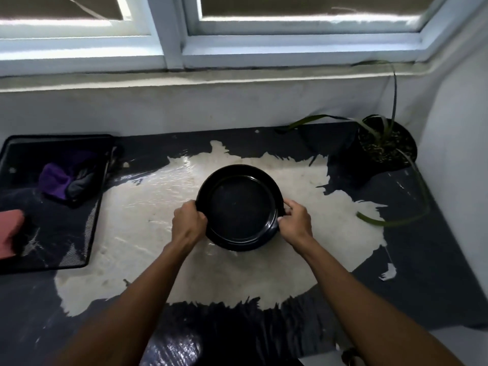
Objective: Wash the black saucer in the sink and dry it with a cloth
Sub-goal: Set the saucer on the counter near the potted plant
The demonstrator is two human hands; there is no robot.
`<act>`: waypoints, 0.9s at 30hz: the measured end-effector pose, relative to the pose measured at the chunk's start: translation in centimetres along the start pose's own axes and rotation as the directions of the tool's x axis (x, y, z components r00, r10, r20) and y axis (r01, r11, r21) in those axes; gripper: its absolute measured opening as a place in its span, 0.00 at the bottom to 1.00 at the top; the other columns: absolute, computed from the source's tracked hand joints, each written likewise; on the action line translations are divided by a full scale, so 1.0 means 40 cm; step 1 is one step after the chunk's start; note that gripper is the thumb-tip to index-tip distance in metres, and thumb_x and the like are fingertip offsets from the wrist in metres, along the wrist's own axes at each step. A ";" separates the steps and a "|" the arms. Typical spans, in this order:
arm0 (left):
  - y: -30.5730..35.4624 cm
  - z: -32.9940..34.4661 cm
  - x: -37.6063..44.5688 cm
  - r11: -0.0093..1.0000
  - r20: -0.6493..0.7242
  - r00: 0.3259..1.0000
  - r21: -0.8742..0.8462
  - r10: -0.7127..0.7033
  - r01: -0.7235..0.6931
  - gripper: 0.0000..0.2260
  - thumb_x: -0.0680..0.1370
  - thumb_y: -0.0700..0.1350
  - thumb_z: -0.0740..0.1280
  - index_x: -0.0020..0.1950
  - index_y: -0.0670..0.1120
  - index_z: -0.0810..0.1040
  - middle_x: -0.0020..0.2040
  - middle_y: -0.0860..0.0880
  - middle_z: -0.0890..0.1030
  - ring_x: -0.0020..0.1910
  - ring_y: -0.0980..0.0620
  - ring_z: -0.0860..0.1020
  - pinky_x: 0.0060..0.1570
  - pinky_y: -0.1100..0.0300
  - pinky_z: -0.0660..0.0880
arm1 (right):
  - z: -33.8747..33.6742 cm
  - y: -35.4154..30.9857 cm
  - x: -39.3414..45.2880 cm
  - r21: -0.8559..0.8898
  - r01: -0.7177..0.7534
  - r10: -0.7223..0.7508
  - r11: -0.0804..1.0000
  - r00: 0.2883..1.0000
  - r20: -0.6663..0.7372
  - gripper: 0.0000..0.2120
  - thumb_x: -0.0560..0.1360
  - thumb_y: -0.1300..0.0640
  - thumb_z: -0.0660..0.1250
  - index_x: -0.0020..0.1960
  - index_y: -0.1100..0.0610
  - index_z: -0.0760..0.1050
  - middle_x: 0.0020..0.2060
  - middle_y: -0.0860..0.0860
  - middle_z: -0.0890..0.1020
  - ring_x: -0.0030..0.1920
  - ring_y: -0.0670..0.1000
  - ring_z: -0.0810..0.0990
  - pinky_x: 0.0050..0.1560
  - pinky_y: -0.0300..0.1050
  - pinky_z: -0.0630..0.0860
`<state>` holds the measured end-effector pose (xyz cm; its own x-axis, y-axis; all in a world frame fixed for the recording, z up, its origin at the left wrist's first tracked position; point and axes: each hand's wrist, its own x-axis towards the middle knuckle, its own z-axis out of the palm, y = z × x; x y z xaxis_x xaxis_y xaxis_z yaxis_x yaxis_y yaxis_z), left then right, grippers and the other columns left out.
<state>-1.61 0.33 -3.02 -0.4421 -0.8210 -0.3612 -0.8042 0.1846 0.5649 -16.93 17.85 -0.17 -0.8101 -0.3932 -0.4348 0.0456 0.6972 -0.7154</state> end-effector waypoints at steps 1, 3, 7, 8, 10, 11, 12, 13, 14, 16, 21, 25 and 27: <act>0.008 0.002 0.008 1.000 -0.009 1.000 -0.002 -0.002 0.002 0.15 0.73 0.36 0.59 0.57 0.38 0.79 0.50 0.37 0.82 0.47 0.37 0.79 0.43 0.53 0.74 | -0.005 0.000 0.015 0.001 0.013 -0.013 1.000 1.000 0.018 0.25 0.70 0.74 0.61 0.63 0.58 0.77 0.43 0.49 0.82 0.38 0.46 0.79 0.37 0.33 0.73; 0.022 0.008 0.016 1.000 -0.031 0.999 -0.010 -0.009 0.009 0.15 0.74 0.36 0.59 0.57 0.38 0.79 0.49 0.36 0.82 0.46 0.37 0.79 0.45 0.49 0.77 | -0.017 0.010 0.045 0.001 0.028 -0.028 1.000 0.998 0.061 0.25 0.69 0.74 0.61 0.61 0.57 0.78 0.39 0.46 0.82 0.34 0.44 0.78 0.33 0.29 0.72; 0.033 0.011 0.008 0.999 -0.037 0.999 -0.004 -0.039 0.039 0.15 0.75 0.36 0.60 0.58 0.37 0.79 0.51 0.35 0.82 0.48 0.36 0.79 0.47 0.47 0.77 | -0.039 0.026 0.077 0.024 0.047 -0.051 0.999 0.985 0.166 0.26 0.71 0.72 0.62 0.65 0.53 0.77 0.43 0.45 0.82 0.44 0.45 0.82 0.39 0.26 0.72; 0.034 0.011 0.004 0.999 -0.028 0.998 0.004 -0.054 0.054 0.15 0.75 0.36 0.60 0.59 0.37 0.79 0.51 0.35 0.82 0.48 0.35 0.79 0.47 0.47 0.77 | -0.046 0.031 0.083 0.038 0.041 -0.048 0.998 0.982 0.184 0.25 0.72 0.71 0.63 0.67 0.54 0.75 0.45 0.46 0.82 0.46 0.45 0.81 0.42 0.27 0.73; 0.047 0.011 -0.004 0.993 -0.017 0.995 0.057 -0.102 0.103 0.15 0.75 0.37 0.61 0.61 0.38 0.76 0.55 0.36 0.80 0.50 0.36 0.78 0.48 0.47 0.75 | -0.061 0.046 0.095 0.068 -0.005 -0.008 0.998 0.982 0.189 0.27 0.73 0.66 0.66 0.71 0.56 0.70 0.54 0.50 0.82 0.53 0.47 0.81 0.52 0.35 0.76; 0.057 0.010 -0.009 0.986 -0.036 0.991 0.105 -0.128 0.132 0.16 0.75 0.38 0.63 0.62 0.38 0.74 0.57 0.36 0.78 0.52 0.36 0.77 0.48 0.47 0.74 | -0.068 0.058 0.103 0.073 -0.034 0.022 0.997 0.985 0.170 0.28 0.73 0.64 0.68 0.72 0.57 0.69 0.56 0.52 0.82 0.55 0.49 0.81 0.56 0.40 0.77; 0.074 0.012 -0.012 0.978 -0.082 0.987 0.144 -0.139 0.149 0.18 0.75 0.39 0.64 0.64 0.39 0.71 0.60 0.37 0.74 0.54 0.37 0.76 0.48 0.47 0.74 | -0.082 0.072 0.114 0.077 -0.059 0.048 0.995 0.989 0.138 0.28 0.73 0.63 0.68 0.72 0.56 0.70 0.55 0.52 0.82 0.53 0.50 0.81 0.56 0.44 0.79; 0.096 0.016 -0.015 0.978 -0.143 0.982 0.155 -0.121 0.143 0.21 0.74 0.40 0.66 0.67 0.40 0.69 0.61 0.37 0.72 0.56 0.37 0.74 0.48 0.47 0.74 | -0.097 0.087 0.126 0.088 -0.074 0.066 0.993 0.993 0.094 0.26 0.72 0.63 0.68 0.70 0.56 0.71 0.53 0.52 0.83 0.51 0.51 0.82 0.53 0.46 0.80; 0.126 0.020 -0.016 0.986 -0.201 0.977 0.141 -0.065 0.095 0.22 0.74 0.40 0.66 0.68 0.41 0.69 0.62 0.38 0.70 0.57 0.38 0.74 0.48 0.47 0.74 | -0.117 0.104 0.141 0.104 -0.090 0.087 0.991 0.996 0.036 0.24 0.72 0.63 0.68 0.69 0.57 0.73 0.52 0.54 0.83 0.48 0.52 0.83 0.50 0.47 0.82; 0.198 0.035 -0.015 0.995 -0.248 0.965 0.074 0.080 -0.063 0.20 0.74 0.40 0.66 0.66 0.42 0.71 0.61 0.40 0.72 0.56 0.40 0.75 0.48 0.49 0.75 | -0.165 0.130 0.168 0.159 -0.126 0.141 0.979 0.986 -0.085 0.22 0.73 0.62 0.66 0.67 0.57 0.75 0.54 0.57 0.83 0.47 0.54 0.83 0.48 0.51 0.83; 0.435 0.129 0.011 0.957 0.027 0.963 -0.125 0.267 -0.261 0.18 0.77 0.41 0.62 0.67 0.42 0.70 0.51 0.43 0.80 0.49 0.45 0.79 0.51 0.50 0.77 | -0.310 0.142 0.232 0.411 -0.152 0.273 0.899 0.929 -0.251 0.29 0.79 0.54 0.64 0.76 0.60 0.60 0.42 0.48 0.81 0.47 0.55 0.83 0.54 0.61 0.80; 0.645 0.239 0.035 0.951 0.377 0.873 -0.149 0.308 -0.272 0.20 0.81 0.44 0.59 0.73 0.43 0.63 0.59 0.43 0.78 0.51 0.47 0.78 0.50 0.53 0.77 | -0.424 0.143 0.294 0.580 -0.171 0.370 0.796 0.897 -0.243 0.32 0.82 0.46 0.57 0.79 0.56 0.48 0.68 0.59 0.72 0.56 0.59 0.80 0.56 0.60 0.79; 0.725 0.298 0.053 0.953 0.460 0.838 -0.209 0.294 -0.219 0.20 0.81 0.47 0.58 0.73 0.44 0.64 0.65 0.43 0.74 0.56 0.45 0.77 0.57 0.50 0.76 | -0.465 0.147 0.320 0.635 -0.189 0.415 0.749 0.881 -0.227 0.31 0.83 0.46 0.55 0.79 0.56 0.47 0.71 0.61 0.68 0.58 0.61 0.78 0.58 0.61 0.77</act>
<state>-30.61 10.37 3.77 -0.7893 -0.3852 -0.4781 -0.5866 0.2430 0.7726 -37.91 28.06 0.23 -0.8275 0.0790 -0.5559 0.5586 0.2155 -0.8009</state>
